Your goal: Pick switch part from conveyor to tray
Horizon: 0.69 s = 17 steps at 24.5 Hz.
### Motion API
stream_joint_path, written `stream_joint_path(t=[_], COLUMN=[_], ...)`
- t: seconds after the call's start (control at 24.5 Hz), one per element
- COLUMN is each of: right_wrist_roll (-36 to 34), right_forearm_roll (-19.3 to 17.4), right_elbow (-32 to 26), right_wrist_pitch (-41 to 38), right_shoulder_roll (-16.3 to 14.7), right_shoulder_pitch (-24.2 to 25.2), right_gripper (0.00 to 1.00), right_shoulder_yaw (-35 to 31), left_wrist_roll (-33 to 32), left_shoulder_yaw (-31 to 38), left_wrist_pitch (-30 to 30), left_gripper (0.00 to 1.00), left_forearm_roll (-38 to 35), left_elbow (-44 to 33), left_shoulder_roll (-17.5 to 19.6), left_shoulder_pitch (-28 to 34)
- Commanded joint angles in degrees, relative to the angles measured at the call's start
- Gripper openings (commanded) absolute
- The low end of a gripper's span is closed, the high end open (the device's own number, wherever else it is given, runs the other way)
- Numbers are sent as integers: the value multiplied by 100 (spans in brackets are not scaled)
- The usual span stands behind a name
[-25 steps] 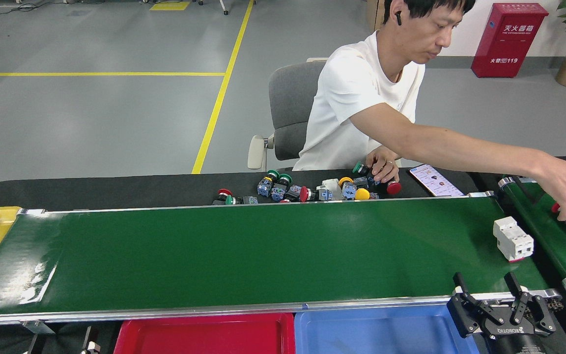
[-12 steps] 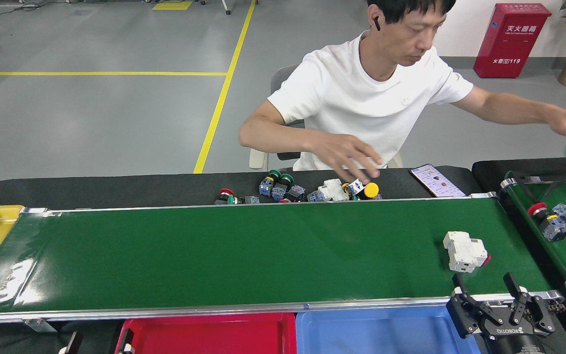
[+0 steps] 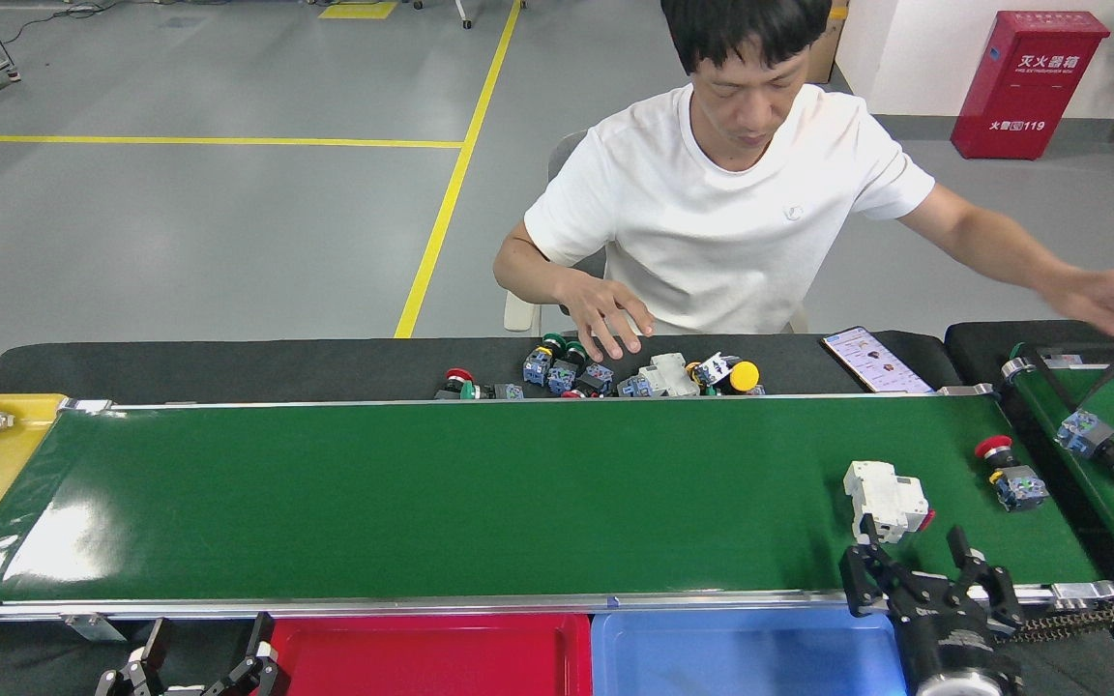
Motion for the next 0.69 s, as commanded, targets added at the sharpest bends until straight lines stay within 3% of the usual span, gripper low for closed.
stream_joint_path(t=[0.0, 0.29, 0.41, 0.49, 0.65], right_wrist_roll=[27, 27, 27, 27, 44], right_forearm_roll=[39, 101, 48, 39, -31], right_elbow=[87, 799, 1045, 1062, 729], right_wrist_pitch=[25, 25, -81, -133, -467], right_shoulder_roll=[78, 157, 122, 104, 113], right_shoulder_pitch=[-197, -725, -918, -936, -883], right_gripper=[91, 81, 63, 49, 50], right_shoulder_yaw=[-3, 367, 384, 393, 384], left_wrist_roll=[57, 92, 66, 57, 83], left_shoulder_yaw=[25, 69, -36, -142, -150], left_wrist_pitch=[-146, -40, 654, 777, 742], left_gripper=[100, 100, 100, 100, 100], left_forearm_roll=[33, 24, -11, -20, -20], left_elbow=[-72, -72, -72, -81, -81], left_shoulder_roll=[39, -49, -66, -40, -22], left_shoulder_pitch=[-44, -79, -176, -193, -167])
